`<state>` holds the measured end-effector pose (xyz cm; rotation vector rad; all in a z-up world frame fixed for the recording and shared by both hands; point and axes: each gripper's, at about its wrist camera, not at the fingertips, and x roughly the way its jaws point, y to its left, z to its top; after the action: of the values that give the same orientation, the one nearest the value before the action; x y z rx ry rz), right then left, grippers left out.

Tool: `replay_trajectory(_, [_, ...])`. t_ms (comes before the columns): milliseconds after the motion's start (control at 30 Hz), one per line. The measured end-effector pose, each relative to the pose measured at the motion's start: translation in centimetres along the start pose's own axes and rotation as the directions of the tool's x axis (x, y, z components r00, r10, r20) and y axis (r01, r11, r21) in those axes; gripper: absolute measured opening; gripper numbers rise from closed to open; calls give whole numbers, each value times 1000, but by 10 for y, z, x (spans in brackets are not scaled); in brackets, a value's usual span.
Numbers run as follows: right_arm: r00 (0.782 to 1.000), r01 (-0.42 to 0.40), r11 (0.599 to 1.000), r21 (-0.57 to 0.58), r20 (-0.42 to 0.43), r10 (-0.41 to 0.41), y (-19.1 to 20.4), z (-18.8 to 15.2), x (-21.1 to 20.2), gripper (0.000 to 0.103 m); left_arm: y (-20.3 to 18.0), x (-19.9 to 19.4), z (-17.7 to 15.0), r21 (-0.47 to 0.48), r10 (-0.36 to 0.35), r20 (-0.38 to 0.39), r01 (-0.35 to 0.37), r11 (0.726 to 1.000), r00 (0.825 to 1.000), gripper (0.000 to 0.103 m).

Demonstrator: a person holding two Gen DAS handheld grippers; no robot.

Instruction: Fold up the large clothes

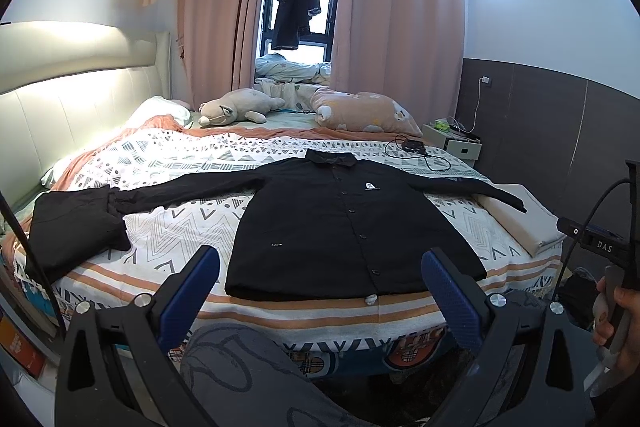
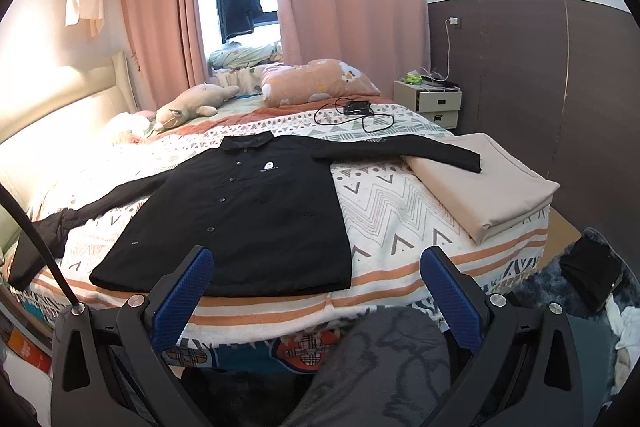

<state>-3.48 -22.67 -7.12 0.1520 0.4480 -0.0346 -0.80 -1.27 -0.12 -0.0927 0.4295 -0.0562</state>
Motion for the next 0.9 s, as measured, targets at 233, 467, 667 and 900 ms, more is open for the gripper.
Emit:
replay_trajectory(233, [1000, -18, 1000, 18, 0, 18, 1, -1, 3, 103, 1, -3, 3, 9, 3, 0, -3, 1000, 1000, 103])
replay_trajectory(467, [1000, -20, 999, 32, 13, 19, -4, -5, 0, 103, -2, -8, 4, 25, 0, 9, 0, 1000, 1000, 103])
replay_trajectory(667, [1000, -15, 999, 36, 18, 15, -4, -5, -4, 103, -1, -11, 4, 23, -3, 16, 3, 1000, 1000, 103])
replay_trajectory(900, [1000, -15, 999, 36, 25, 14, -6, -8, -8, 103, -1, -13, 1, 19, -7, 20, 7, 1000, 1000, 103])
